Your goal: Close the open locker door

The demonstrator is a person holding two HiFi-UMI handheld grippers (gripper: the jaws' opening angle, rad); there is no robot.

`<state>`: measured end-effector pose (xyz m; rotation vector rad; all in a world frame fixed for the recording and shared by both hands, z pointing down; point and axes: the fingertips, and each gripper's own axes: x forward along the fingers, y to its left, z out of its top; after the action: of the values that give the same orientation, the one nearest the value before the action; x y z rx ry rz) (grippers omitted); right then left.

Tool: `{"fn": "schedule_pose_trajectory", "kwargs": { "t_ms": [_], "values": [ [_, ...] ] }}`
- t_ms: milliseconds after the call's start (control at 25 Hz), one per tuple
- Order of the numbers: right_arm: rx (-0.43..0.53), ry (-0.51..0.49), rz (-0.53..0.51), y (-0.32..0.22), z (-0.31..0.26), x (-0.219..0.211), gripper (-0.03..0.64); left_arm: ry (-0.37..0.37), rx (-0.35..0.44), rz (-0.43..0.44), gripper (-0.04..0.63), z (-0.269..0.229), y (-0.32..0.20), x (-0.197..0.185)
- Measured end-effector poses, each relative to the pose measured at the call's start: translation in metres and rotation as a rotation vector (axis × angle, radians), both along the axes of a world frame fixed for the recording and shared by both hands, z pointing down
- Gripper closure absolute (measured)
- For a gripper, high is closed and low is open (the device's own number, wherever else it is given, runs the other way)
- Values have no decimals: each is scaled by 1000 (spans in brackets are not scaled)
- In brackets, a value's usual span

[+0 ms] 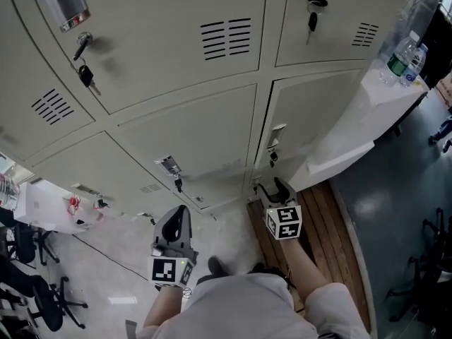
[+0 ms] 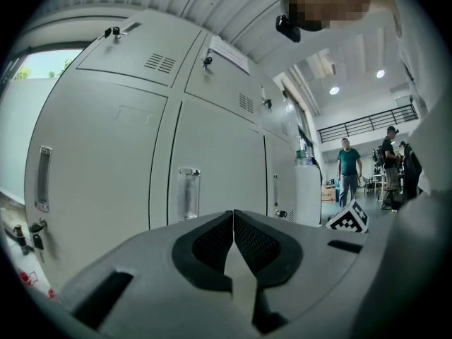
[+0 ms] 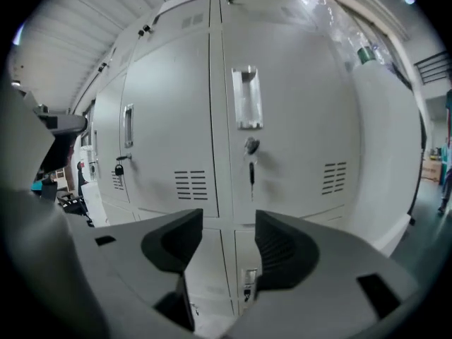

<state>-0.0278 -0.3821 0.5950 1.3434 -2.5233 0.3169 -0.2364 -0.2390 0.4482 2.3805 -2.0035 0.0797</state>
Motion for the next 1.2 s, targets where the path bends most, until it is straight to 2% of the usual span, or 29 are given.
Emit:
{"fn": "schedule_pose_trajectory", "kwargs": {
  "t_ms": [320, 480, 600, 720, 1200],
  "values": [
    [161, -111, 120, 50, -100, 54, 404, 10, 39, 42, 584, -11, 4, 36],
    [235, -135, 150, 79, -139, 75, 471, 10, 62, 75, 584, -19, 9, 56],
    [242, -180, 219, 100, -156, 95, 549, 15, 68, 109, 584, -24, 13, 72],
    [236, -194, 263, 120, -163, 111, 589, 12, 82, 144, 584, -30, 19, 90],
    [258, -157, 294, 162, -168, 140, 604, 49, 103, 217, 584, -43, 34, 133]
  ]
}}
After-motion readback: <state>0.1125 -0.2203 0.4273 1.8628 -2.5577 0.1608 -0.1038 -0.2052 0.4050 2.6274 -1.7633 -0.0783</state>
